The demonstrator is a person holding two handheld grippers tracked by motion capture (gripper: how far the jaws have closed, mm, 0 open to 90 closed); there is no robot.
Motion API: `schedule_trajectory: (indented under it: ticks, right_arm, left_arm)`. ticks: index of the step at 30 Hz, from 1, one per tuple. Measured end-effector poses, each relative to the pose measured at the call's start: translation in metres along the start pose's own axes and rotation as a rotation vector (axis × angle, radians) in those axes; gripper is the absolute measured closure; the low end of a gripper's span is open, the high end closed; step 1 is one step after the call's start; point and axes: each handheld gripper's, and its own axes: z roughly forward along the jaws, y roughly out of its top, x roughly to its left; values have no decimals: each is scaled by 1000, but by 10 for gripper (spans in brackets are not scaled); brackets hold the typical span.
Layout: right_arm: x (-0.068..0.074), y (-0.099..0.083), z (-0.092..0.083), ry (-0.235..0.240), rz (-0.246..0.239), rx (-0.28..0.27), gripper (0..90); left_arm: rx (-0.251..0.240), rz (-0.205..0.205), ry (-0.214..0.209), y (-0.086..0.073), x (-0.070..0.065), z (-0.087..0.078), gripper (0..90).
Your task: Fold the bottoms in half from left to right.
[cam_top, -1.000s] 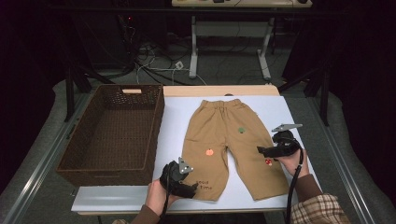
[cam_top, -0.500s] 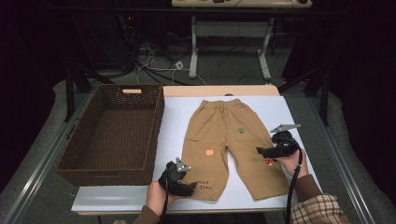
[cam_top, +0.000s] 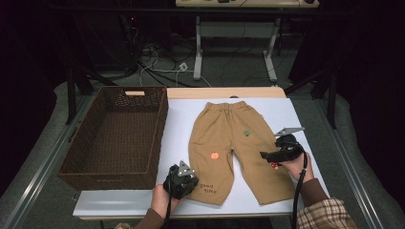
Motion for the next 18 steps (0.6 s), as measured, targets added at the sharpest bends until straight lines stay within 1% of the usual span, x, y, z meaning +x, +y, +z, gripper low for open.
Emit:
schedule_trajectory:
  ticks: [2,3,5,6,8,10,13,15,18]
  right_arm:
    - [1,0,2,9,-3,4,189]
    - [2,1,2,8,-5,8,189]
    - [4,1,2,14,-10,7,190]
    - [5,2,2,14,-12,6,190]
    - [7,2,3,24,-17,5,190]
    - [10,3,3,26,-22,14,190]
    - [16,5,4,37,-36,21,188]
    - [20,7,4,42,-46,16,189]
    - [27,11,2,52,-50,-2,189]
  left_arm:
    - [-11,6,-7,2,-4,1,877]
    - [-20,18,-5,4,-6,1,877]
    - [-49,28,-12,8,-12,-1,878]
    - [-61,44,-10,10,-15,-1,878]
    - [-87,61,-9,15,-20,-2,878]
    - [-96,86,-5,19,-25,-1,878]
    - [-106,108,-3,23,-32,5,878]
    - [-101,130,-4,25,-36,9,878]
    - [-102,146,-6,27,-39,14,878]
